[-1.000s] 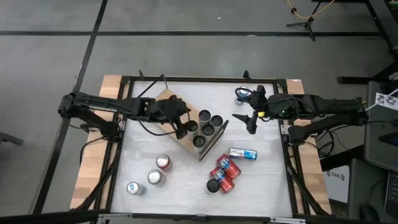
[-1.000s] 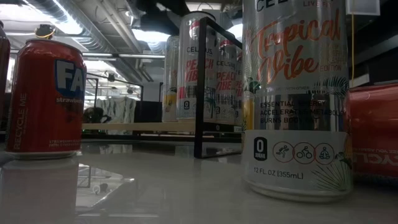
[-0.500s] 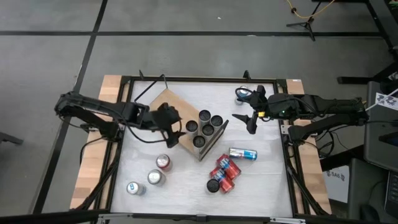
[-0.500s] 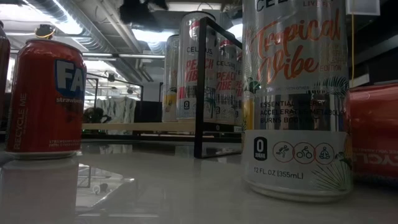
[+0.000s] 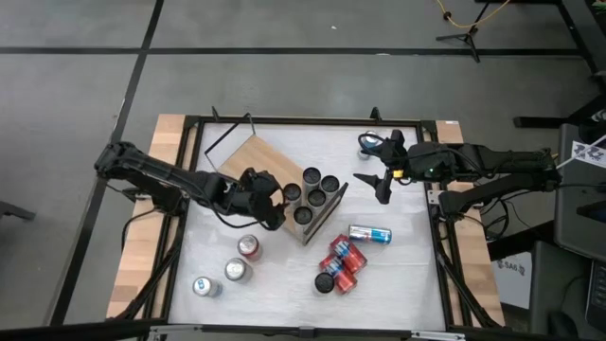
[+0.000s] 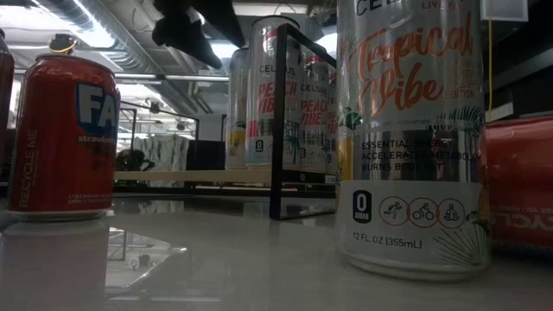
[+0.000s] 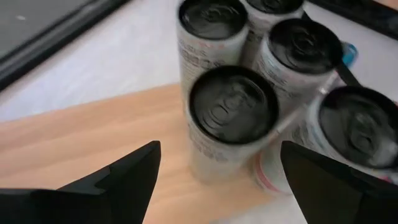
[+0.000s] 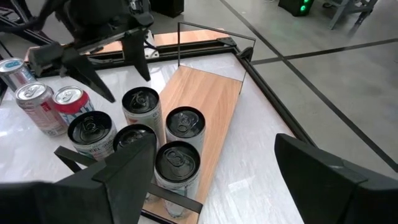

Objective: Place canned beverage on shelf
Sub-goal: Put the top white-yellow soda can on the shelf aligned with the other white-yellow soda can

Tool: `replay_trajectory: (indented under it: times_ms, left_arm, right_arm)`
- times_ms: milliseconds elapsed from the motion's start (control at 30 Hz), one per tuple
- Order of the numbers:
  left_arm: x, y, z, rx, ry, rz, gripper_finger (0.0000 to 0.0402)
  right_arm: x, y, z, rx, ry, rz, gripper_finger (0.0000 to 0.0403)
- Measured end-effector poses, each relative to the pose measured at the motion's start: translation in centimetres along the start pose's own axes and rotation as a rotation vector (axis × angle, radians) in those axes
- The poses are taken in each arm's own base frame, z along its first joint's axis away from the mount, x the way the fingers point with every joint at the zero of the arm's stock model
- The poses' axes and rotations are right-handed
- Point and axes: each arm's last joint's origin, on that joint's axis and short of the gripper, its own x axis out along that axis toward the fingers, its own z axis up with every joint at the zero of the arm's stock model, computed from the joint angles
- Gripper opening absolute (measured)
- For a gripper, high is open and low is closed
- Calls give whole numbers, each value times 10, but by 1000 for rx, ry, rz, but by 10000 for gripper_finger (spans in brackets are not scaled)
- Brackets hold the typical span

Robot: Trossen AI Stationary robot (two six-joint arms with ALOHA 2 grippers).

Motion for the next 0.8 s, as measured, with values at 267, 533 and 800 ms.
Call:
replay_trajectory:
  times_ms: [267,533,800]
  left_arm:
    - [12,-5,1,-18,-35,26,326]
    - [12,-7,5,-46,-88,25,326]
    - [14,-7,10,-78,-133,32,326]
  right_arm:
    - [0,0,0,0,0,0,324]
    - [0,0,0,0,0,0,324]
    - [0,0,0,0,0,0,324]
